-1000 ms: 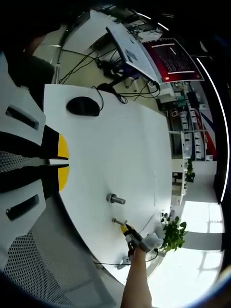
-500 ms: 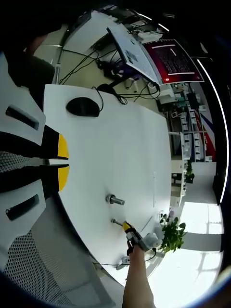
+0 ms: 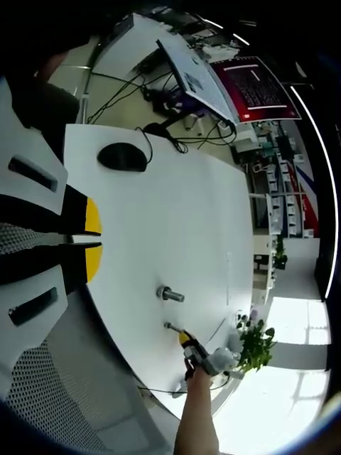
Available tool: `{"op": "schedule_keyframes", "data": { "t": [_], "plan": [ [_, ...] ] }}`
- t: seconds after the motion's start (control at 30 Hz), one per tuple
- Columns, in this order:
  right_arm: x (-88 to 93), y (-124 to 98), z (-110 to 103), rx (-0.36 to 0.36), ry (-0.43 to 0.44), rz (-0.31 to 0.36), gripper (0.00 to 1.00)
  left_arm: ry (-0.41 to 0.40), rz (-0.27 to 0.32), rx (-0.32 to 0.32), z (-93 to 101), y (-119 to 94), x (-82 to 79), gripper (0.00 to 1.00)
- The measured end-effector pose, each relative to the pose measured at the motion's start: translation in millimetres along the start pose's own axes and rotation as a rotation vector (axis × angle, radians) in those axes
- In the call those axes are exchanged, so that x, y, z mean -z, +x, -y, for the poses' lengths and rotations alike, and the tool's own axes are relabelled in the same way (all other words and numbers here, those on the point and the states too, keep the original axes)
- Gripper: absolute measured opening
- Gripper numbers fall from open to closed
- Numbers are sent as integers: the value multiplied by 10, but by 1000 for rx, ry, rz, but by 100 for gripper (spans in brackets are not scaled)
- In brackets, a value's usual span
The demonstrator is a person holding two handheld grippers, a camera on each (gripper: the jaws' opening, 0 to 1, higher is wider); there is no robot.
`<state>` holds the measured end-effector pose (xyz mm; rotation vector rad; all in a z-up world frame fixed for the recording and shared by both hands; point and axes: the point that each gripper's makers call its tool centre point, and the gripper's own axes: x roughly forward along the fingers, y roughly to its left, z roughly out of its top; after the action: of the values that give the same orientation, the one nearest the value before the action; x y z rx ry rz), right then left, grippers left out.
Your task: Place the washer onto the threaded stud by aligning its center hole with the stud, sliding it down to the base, and recovering from edge contact or off-axis alignment until the washer reaches the visible bottom stop.
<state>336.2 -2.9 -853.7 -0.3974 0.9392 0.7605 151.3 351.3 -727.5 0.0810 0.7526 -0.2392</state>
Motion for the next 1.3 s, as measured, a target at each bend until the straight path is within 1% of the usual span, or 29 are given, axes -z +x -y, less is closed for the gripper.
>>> {"op": "schedule_keyframes", "data": {
  "t": [0.1, 0.3, 0.37, 0.4, 0.43, 0.47, 0.53, 0.63, 0.73, 0.8, 0.87, 1.03, 1.1, 1.17, 1.3],
  "plan": [
    [7, -41, -89, -17, -10, 1, 14, 2, 0, 2, 2, 2, -3, 1],
    [-58, -153, -272, -53, -15, 28, 14, 2, 3, 3, -2, 0, -6, 1],
    [-116, -205, -327, -65, -10, 49, 14, 2, 5, 3, -1, 0, -8, 1],
    [-168, -238, -372, -78, 12, 69, 14, 3, 4, 3, -2, -1, -7, 1],
    [-203, -260, -390, -84, 16, 84, 14, 3, 4, 3, -3, -1, -6, 1],
    [-249, -295, -422, -90, 13, 97, 14, 3, 5, 3, -4, -1, -7, 1],
    [-286, -331, -458, -94, 7, 105, 14, 3, 6, 4, -4, -1, -9, 1],
    [-423, -433, -560, -107, -10, 136, 14, 3, 6, 5, -5, -1, -11, 1],
    [-492, -496, -625, -120, -38, 139, 14, 3, 8, 4, -5, -2, -14, 1],
    [-514, -514, -678, -139, -58, 124, 14, 2, 10, 4, -6, -1, -16, 1],
    [-522, -510, -682, -138, -93, 102, 14, 2, 11, 4, -7, -1, -18, 1],
    [-482, -443, -712, -135, -171, -3, 14, 1, 16, 4, -8, -2, -28, 1],
    [-495, -412, -722, -132, -204, -24, 14, 0, 17, 3, -7, -3, -28, 1],
    [-486, -383, -734, -131, -245, -63, 14, -1, 19, 3, -8, -4, -29, 1],
    [-475, -328, -725, -127, -286, -111, 14, -2, 23, 2, -7, -7, -34, 1]
  ]
}}
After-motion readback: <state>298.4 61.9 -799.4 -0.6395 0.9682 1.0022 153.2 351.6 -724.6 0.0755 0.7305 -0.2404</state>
